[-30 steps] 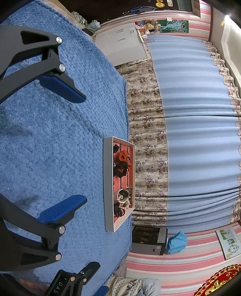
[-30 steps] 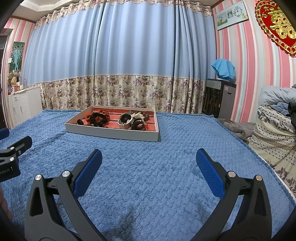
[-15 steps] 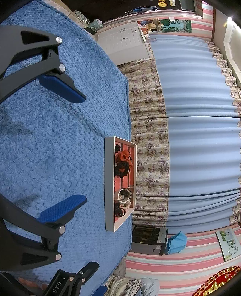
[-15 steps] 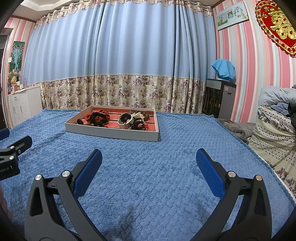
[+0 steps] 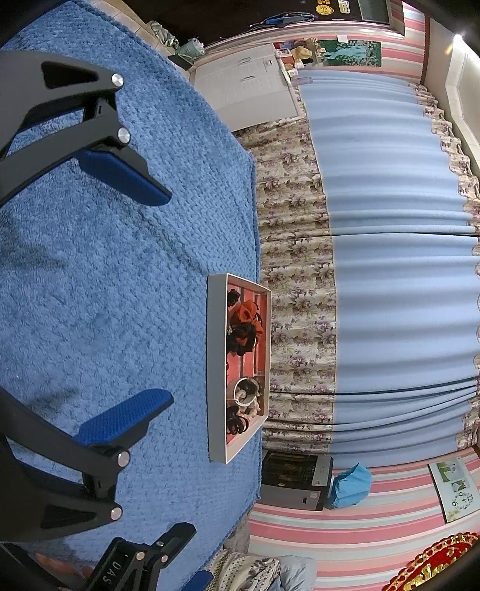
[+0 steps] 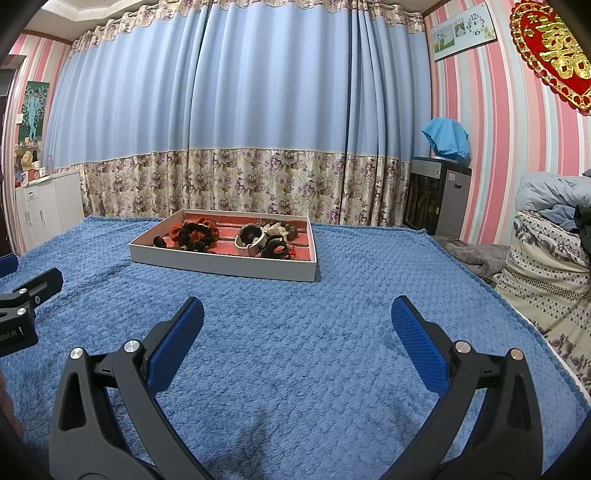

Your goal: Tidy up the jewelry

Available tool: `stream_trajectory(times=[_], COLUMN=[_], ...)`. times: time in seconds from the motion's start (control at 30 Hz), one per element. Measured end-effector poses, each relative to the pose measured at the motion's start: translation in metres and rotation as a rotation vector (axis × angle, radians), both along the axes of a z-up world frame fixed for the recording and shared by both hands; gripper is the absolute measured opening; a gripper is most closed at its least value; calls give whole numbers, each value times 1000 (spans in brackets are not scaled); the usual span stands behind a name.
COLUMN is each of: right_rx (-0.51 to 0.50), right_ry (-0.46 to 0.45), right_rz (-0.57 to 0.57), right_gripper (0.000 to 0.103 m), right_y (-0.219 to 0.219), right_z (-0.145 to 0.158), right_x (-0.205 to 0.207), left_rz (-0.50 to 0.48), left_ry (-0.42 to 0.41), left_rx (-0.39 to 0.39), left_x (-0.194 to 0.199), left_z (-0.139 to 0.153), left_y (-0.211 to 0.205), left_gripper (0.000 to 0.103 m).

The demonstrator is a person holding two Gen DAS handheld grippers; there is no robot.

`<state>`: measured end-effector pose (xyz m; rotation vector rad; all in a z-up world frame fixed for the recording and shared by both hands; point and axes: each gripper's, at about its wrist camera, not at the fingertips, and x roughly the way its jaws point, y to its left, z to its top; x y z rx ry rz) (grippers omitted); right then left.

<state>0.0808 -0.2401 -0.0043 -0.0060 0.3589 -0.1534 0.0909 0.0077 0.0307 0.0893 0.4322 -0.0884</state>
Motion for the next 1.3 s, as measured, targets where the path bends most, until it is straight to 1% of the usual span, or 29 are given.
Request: stream_trajectory(times=[0.47, 0.7, 0.87, 0.97, 1.03, 1.1, 1.17, 1.3], right_rx=[-4, -5, -4, -6, -7, -6, -6, -7], right_ry=[0, 1, -1, 0, -1, 0, 0, 1], right_rz=[-2, -1, -2, -1, -1, -2, -2, -2], right_gripper=[99, 99, 99, 99, 99, 99, 99, 99], right_y=[0, 0, -1, -1, -2, -1, -1, -2], right_z=[-1, -1, 0, 0, 0, 0, 0, 0], right_x=[0, 0, 0, 1, 1, 1, 1, 1], left_rz=[-9, 1, 4, 3, 3, -1, 5, 8], left_ry=[11, 11, 10, 10, 25, 45, 40, 27], left_rx=[-6, 6, -12, -10, -9, -23, -35, -21], left_x=[1, 2, 2, 2, 4, 6, 5, 3], left_z=[1, 1, 1, 1, 0, -1, 0, 1], left_y=[0, -2, 0, -1, -1, 2, 4, 2], left_gripper=[97, 97, 97, 97, 97, 97, 97, 97])
